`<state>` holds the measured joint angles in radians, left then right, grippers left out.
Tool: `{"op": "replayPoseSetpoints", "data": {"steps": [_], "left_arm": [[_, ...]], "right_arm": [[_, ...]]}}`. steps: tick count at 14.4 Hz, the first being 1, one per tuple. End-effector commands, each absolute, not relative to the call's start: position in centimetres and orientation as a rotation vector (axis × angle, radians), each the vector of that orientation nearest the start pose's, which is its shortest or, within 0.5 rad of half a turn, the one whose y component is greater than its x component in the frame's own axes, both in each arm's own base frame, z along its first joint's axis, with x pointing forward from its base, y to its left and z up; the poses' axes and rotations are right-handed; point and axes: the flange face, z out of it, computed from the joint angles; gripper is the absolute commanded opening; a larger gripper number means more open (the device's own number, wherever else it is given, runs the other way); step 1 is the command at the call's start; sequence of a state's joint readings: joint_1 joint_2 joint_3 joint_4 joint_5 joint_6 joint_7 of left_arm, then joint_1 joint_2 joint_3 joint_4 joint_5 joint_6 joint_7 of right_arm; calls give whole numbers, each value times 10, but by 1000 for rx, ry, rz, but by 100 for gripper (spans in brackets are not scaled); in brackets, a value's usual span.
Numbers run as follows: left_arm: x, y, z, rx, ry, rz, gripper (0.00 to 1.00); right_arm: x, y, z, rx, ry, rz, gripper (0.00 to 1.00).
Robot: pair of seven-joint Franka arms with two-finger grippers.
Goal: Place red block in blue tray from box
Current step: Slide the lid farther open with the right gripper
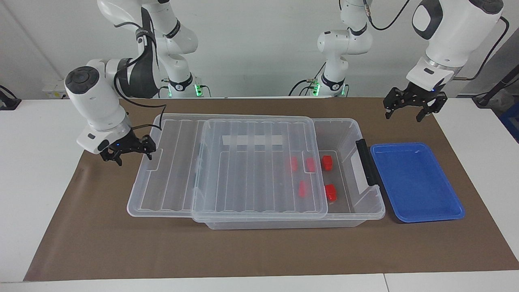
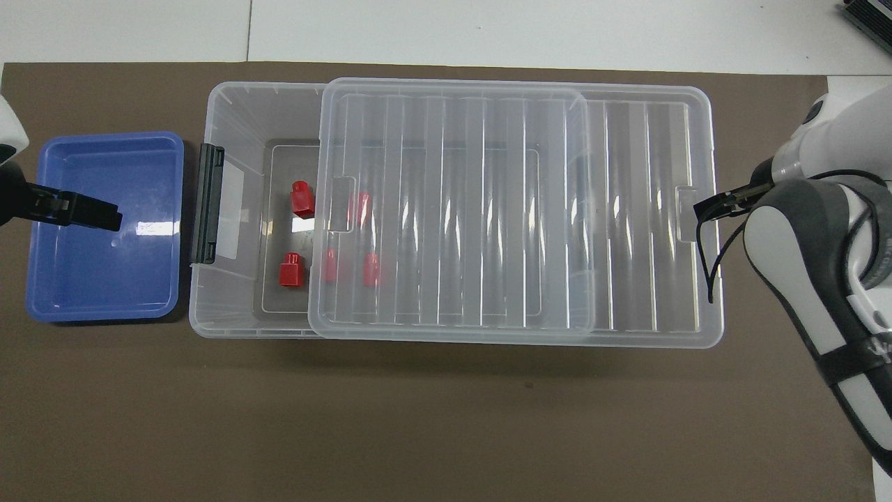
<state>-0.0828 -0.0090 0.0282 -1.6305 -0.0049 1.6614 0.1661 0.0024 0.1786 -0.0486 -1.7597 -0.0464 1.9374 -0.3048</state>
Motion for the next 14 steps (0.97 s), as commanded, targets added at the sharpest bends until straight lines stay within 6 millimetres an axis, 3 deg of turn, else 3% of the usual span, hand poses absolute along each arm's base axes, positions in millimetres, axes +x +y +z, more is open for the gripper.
{"op": "replayPoseSetpoints", "data": {"steps": [1, 6, 14], "left_arm": [[552, -27, 611, -3126, 332, -65, 100], [552, -27, 611, -3126, 329, -68, 100], [552, -27, 611, -3126, 332, -68, 100]], "right_arm": [[606, -51, 467, -3153, -550, 41, 99], [604, -71, 468, -3150, -592, 40, 99], [603, -78, 468, -3147, -597, 43, 99]]}}
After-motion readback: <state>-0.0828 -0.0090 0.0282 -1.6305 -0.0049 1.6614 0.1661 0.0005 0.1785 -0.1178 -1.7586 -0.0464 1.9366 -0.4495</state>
